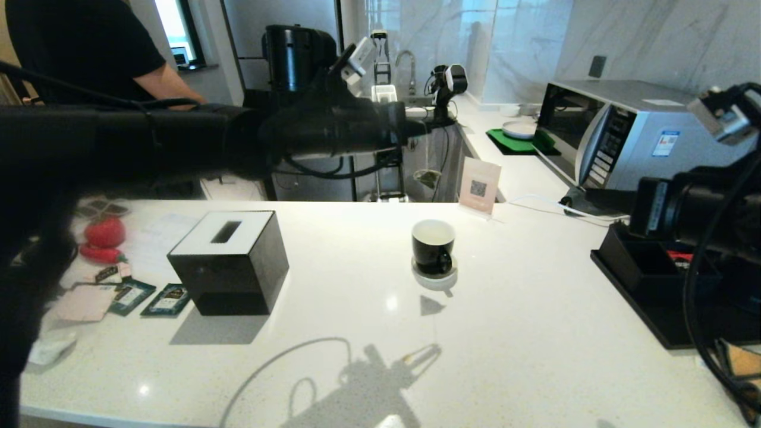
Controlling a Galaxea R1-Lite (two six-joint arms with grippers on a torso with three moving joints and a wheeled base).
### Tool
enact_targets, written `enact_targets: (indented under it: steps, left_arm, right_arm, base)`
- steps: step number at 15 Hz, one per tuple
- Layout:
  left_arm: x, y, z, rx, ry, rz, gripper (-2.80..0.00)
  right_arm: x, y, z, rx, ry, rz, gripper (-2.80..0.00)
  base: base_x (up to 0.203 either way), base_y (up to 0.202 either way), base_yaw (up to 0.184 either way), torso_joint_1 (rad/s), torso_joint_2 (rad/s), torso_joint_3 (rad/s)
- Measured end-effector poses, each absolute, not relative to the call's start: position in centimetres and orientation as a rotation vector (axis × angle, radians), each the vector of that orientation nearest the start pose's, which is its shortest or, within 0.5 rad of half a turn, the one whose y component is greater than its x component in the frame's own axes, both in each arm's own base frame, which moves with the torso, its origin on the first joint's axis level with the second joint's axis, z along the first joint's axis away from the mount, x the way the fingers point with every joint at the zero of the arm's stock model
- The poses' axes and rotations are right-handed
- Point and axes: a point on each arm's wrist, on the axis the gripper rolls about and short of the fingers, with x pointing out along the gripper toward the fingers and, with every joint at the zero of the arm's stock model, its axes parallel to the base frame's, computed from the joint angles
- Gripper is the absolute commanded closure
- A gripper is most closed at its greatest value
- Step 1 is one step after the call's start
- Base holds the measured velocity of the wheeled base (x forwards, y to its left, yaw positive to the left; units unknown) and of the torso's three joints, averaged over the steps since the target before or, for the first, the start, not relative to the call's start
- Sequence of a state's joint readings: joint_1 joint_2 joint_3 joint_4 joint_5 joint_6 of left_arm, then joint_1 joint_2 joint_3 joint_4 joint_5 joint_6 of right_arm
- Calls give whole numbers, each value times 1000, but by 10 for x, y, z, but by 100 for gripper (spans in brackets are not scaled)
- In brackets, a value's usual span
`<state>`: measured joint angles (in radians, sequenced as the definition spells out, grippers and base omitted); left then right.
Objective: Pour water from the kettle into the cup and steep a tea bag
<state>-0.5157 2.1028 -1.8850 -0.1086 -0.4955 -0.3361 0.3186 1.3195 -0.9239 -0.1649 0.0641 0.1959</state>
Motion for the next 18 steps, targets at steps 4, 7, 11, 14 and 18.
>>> enact_targets:
  steps: [4,7,11,14,18]
  left_arm:
    - [395,-260,255,-303,290,-902,0]
    - [403,-279,234,-256,233,-815,0]
    - [410,-290,213,-244,241,-784,0]
    - [415,-292,201,-239,255,-751,0]
    - [422,-295,184,-224,258,-714,0]
  right_arm:
    - [177,33,253,152,267,221,0]
    - [158,19,242,133,267,155,0]
    - [130,14,234,139,248,162,0]
    - [116,12,227,140,234,163,0]
    - [102,11,216,141,238,164,0]
  base:
    - [0,0,0,0,0,0]
    - [0,0,0,0,0,0]
    - [0,0,0,0,0,0]
    - [0,0,0,0,0,0]
    - [0,0,0,0,0,0]
